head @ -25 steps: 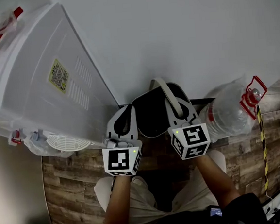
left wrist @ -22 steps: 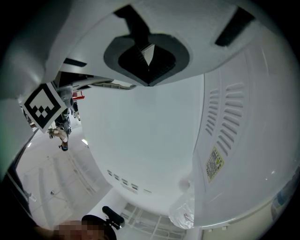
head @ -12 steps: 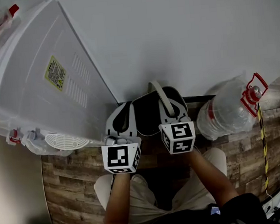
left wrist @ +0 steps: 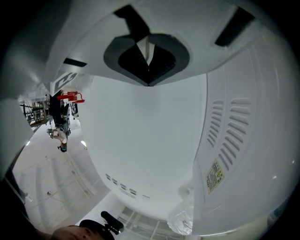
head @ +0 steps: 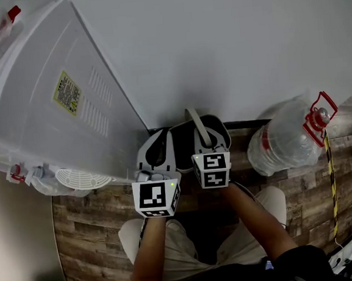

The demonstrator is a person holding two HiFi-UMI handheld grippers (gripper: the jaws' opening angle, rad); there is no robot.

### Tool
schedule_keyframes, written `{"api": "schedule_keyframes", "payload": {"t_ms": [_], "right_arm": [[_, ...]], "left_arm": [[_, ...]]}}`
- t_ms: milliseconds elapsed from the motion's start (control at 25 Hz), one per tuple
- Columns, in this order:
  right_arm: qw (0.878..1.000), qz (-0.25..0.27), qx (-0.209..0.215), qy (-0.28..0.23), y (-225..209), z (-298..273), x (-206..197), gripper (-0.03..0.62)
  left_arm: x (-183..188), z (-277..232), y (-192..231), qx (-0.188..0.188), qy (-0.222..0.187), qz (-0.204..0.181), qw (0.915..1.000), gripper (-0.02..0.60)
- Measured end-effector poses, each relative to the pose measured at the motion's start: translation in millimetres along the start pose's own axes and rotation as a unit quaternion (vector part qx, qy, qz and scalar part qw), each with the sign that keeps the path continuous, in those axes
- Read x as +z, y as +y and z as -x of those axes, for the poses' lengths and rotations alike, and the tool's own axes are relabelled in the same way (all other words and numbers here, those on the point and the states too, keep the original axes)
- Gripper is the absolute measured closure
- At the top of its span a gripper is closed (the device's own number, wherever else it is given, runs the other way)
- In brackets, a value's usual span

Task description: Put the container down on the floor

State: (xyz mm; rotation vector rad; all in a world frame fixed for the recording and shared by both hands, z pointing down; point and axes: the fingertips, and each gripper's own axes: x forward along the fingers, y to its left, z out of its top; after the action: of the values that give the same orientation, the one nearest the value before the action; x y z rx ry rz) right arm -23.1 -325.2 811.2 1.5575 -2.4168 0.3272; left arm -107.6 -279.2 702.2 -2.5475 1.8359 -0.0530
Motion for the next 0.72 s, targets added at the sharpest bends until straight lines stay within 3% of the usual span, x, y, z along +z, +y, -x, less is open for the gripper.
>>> {"api": "schedule_keyframes", "payload": {"t_ms": [280, 720], "right_arm": [[1.000, 0.007, -0.022, 0.019, -8, -14, -21, 0.563], [0.997, -0.024, -0.071, 0.025, -18, -28, -40, 0.563]], "left_arm": [[3, 2, -2, -0.002, -0.009, -0.002, 1.0000, 0.565], [-2, -3, -4, -0.002, -0.008, 0.000, 1.0000, 0.565]]}}
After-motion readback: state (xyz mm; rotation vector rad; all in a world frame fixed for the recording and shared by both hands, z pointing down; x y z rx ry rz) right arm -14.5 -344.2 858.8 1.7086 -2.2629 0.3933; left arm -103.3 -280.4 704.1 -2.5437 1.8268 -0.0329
